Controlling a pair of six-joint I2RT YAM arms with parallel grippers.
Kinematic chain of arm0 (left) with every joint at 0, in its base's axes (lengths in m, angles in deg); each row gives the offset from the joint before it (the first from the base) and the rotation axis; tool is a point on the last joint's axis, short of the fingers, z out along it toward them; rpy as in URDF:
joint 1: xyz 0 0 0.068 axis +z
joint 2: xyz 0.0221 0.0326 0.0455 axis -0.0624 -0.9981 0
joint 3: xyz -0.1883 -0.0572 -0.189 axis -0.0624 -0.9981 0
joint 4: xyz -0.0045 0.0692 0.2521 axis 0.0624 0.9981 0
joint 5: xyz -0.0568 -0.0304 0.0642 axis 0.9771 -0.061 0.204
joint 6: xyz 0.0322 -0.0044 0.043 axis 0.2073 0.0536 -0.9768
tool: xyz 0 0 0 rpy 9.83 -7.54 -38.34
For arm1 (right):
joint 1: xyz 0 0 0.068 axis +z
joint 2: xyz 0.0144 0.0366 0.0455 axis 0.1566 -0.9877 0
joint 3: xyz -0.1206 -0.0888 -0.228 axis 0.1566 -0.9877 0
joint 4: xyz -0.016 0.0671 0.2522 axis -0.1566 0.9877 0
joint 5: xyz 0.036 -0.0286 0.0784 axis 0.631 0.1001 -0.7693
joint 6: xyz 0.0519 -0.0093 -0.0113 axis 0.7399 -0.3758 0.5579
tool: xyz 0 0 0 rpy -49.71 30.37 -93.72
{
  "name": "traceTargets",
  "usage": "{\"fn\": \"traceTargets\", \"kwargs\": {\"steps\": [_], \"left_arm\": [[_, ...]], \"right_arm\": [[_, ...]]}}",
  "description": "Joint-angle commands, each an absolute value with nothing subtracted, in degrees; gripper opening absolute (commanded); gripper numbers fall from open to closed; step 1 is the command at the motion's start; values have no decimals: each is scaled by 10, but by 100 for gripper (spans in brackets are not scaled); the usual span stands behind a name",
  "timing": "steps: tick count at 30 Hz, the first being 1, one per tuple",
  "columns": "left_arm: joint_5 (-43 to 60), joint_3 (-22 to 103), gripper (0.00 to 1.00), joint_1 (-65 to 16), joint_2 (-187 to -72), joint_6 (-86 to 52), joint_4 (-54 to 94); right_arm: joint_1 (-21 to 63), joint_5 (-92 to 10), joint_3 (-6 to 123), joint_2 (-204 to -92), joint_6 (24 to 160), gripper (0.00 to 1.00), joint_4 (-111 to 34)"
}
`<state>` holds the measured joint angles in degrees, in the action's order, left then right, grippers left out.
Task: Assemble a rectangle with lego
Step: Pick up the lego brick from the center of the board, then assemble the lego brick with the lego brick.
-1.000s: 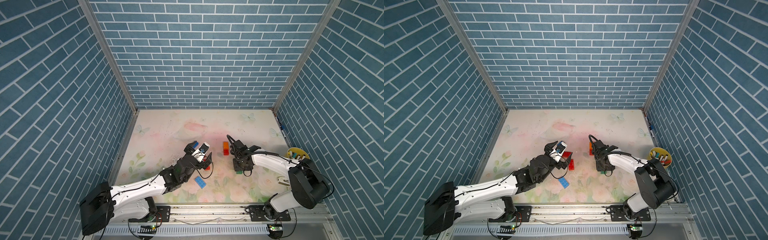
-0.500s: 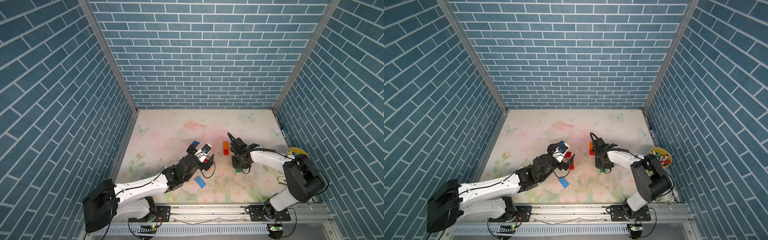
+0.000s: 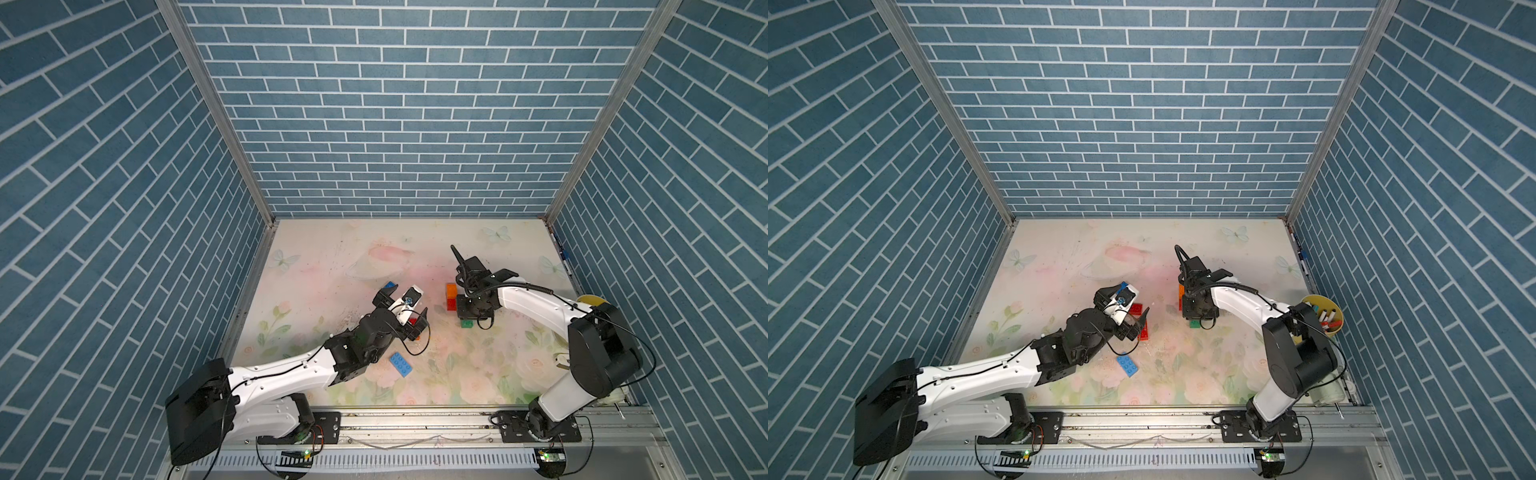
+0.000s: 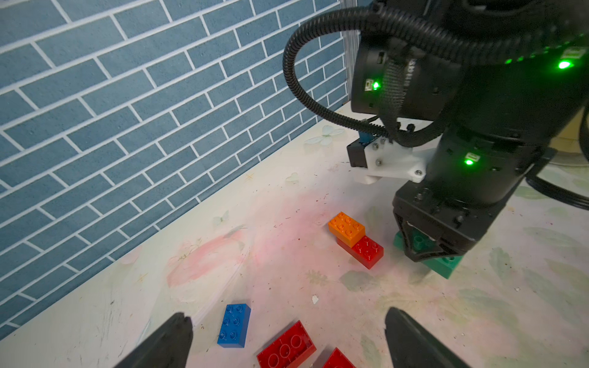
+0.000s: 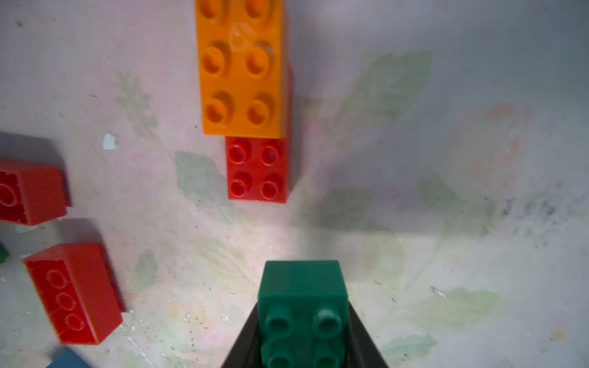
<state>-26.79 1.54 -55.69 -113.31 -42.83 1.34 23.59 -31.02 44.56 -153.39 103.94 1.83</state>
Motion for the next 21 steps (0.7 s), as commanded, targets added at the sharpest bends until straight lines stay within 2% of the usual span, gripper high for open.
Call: {"fn": "traceTargets", "kwargs": {"steps": [1,21], "left_arm": [[-278,21,100,-557,-1134,-424,5],[-299,16,100,-557,-1118,-433,3]], "right_arm": [[237,-339,476,-1568,1018,9,60],[236,-312,584,-1650,999,9,100]]}}
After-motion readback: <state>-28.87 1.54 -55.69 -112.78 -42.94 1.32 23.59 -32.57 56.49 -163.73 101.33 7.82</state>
